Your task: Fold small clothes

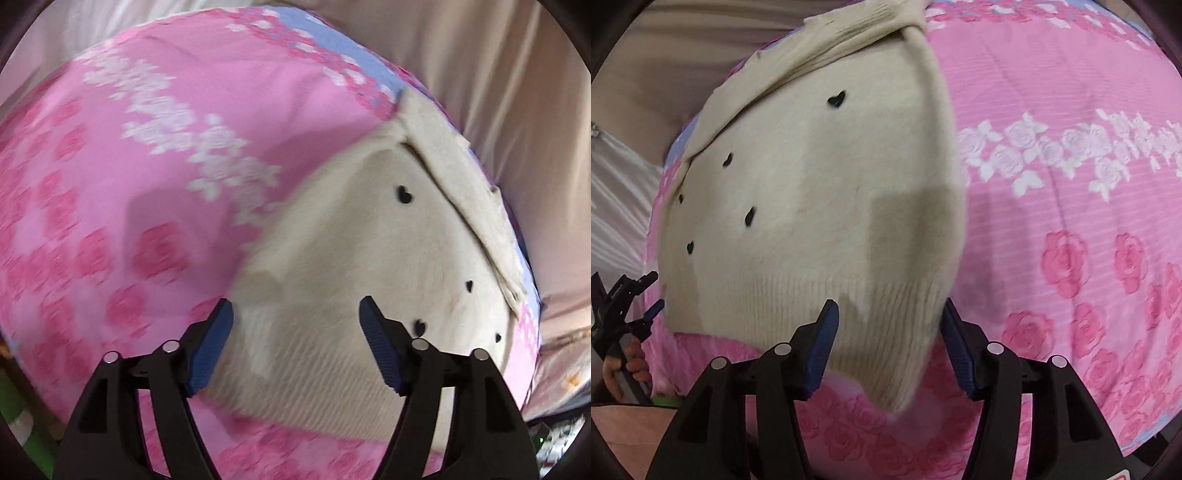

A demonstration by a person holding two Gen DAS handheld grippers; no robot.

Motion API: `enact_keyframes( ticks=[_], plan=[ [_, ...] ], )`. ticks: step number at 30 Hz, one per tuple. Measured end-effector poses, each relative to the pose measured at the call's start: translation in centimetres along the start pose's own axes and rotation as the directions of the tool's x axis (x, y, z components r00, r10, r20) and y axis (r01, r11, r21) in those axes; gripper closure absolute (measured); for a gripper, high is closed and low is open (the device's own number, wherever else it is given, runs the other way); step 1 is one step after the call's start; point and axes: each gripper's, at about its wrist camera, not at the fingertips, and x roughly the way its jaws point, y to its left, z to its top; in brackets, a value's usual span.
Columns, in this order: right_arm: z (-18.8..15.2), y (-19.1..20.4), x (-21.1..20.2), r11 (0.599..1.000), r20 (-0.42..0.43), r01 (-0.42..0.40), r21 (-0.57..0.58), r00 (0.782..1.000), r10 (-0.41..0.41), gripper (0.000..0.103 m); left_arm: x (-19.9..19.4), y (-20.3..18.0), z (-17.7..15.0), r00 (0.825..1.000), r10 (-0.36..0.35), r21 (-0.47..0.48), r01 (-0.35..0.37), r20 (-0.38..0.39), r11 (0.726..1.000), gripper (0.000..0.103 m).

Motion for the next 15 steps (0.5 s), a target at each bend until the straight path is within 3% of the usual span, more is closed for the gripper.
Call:
enact_keyframes(
  ticks=[2,4,5,6,7,10,11,15],
  plan=[
    [-0.5,0.3,0.0,1.0,0.013,-0.007,-0.004,1.0,0.007,0.046,-0.3,1.3,-0.7,1.0,0.006,-0.042,-0.006,-0.005,0.999,0.029],
    [-0.8,0.4,0.1,1.0,0.031,-0.024,0.004,0.999,0.024,0.049,0.8,2.0,-1.0,0.998,0.015,-0.05,-0.019,-0.066,0.999,0.03],
    [-1.2,0.2,0.2,0.999,0.036,-0.035,0.009,0.999,0.035,0.051,0.6,1.7,-1.1,0.998,0.02,-0.027,-0.021,-0.052,0.999,0.03],
    [-1.1,0.0,0.1,0.998,0.037,-0.057,0.019,0.998,0.057,0.066,0.9,1.2,-1.1,0.998,0.014,0.009,-0.014,-0.068,1.0,0.03],
    [-1.2,0.0,0.3,0.996,0.034,-0.084,0.027,0.996,0.084,0.089,1.0,0.9,-1.2,0.997,0.03,0.031,-0.028,-0.074,0.999,0.032],
    [-1.4,-0.7,0.4,0.989,0.043,-0.125,0.077,0.992,0.122,0.094,1.2,0.4,-1.0,0.996,0.021,0.062,-0.016,-0.089,0.998,0.064],
    [-1.4,-0.8,-0.1,0.988,0.06,-0.133,0.082,0.99,0.128,0.095,1.4,0.5,-0.8,0.993,-0.015,0.053,0.022,-0.115,0.998,0.091],
    [-0.7,-1.2,-3.8,0.988,0.159,-0.134,0.076,0.98,0.121,0.096,0.3,1.2,-0.2,0.979,-0.113,-0.03,0.11,-0.172,0.994,0.096]
  ],
)
